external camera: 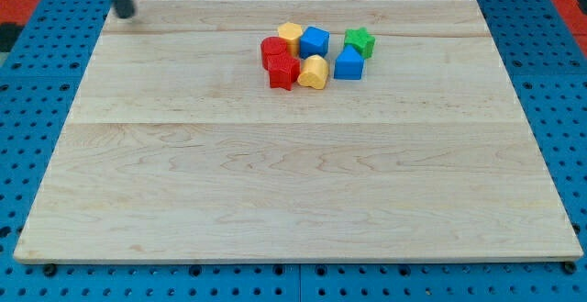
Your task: Move the arm below the triangle
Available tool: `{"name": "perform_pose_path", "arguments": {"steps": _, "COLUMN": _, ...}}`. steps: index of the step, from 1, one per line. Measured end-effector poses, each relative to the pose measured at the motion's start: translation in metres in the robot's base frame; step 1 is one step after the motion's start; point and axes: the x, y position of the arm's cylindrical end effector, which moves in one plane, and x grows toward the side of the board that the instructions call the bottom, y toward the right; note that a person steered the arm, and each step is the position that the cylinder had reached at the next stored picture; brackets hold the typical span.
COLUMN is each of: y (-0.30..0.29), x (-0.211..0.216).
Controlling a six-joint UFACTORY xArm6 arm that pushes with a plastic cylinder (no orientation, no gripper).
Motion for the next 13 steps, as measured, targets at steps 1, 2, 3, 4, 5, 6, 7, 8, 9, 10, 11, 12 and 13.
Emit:
{"name": "perform_pose_path", "arguments": {"steps": 1, "y": -0.005, "x": 0.005}}
{"name": "perform_pose_path", "arguments": {"steps": 2, "y": 0.006, "x": 0.07}}
{"name": "perform_pose_path", "arguments": {"steps": 3, "y": 0.016, "x": 0.119}}
{"name": "perform_pose_path", "arguments": {"steps": 4, "y": 0.064, "x": 0.177}}
{"name": "perform_pose_path", "arguments": {"steps": 5, "y": 0.094, "x": 0.217}}
{"name": "perform_pose_path", "arguments": {"steps": 6, "y": 0.116, "x": 0.233}}
{"name": "perform_pose_path", "arguments": {"steps": 7, "y": 0.136, "x": 0.237}}
{"name": "perform_pose_path", "arguments": {"steps": 8, "y": 0.145, "x": 0.241}}
{"name": "perform_pose_path", "arguments": {"steps": 9, "y": 0.147, "x": 0.245}}
{"name": "perform_pose_path", "arguments": {"steps": 10, "y": 0.147, "x": 0.247}}
{"name": "perform_pose_path", "arguments": {"steps": 11, "y": 0.147, "x": 0.247}}
{"name": "perform_pose_path", "arguments": {"steps": 12, "y": 0.147, "x": 0.247}}
{"name": "perform_pose_path", "arguments": {"steps": 13, "y": 0.145, "x": 0.247}}
